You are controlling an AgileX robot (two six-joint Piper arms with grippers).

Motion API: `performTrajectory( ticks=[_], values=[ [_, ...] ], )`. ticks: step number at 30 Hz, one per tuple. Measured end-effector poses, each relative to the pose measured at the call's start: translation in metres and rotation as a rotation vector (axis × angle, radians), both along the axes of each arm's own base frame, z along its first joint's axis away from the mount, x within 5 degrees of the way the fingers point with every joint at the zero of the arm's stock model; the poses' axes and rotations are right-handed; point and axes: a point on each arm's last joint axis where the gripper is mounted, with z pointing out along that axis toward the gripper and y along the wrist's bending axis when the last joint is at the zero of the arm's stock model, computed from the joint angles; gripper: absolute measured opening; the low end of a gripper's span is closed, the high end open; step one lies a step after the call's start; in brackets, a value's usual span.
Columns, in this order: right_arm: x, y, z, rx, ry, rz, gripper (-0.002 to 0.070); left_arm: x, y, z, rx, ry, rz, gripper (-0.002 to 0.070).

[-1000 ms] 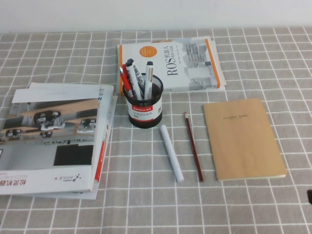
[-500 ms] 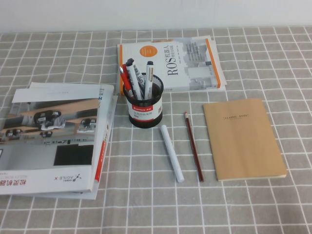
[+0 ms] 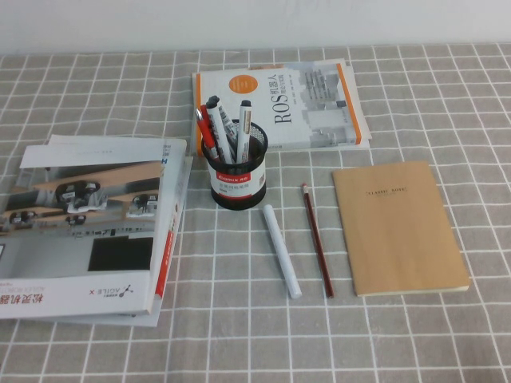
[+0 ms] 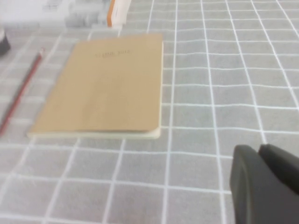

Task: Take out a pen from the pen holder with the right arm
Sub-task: 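Take a marker out of the pen holder and lay it on the table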

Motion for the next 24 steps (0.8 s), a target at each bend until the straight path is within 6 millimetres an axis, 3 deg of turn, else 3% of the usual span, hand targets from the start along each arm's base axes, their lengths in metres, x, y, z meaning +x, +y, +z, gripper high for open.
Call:
performTrajectory(
  ticks=[4, 24],
  values=[
    [-0.0002, 0.0000, -0.0008, -0.066, 0.000, 0.020, -0.0013, 0.0000, 0.0000, 0.0000, 0.000, 0.000, 0.000, -0.0005],
    [-0.0007, 0.0027, -0.0009, 0.002, 0.011, 0.031, -0.0012, 0.0001, 0.0000, -0.0001, 0.000, 0.002, 0.000, -0.0005]
  ],
)
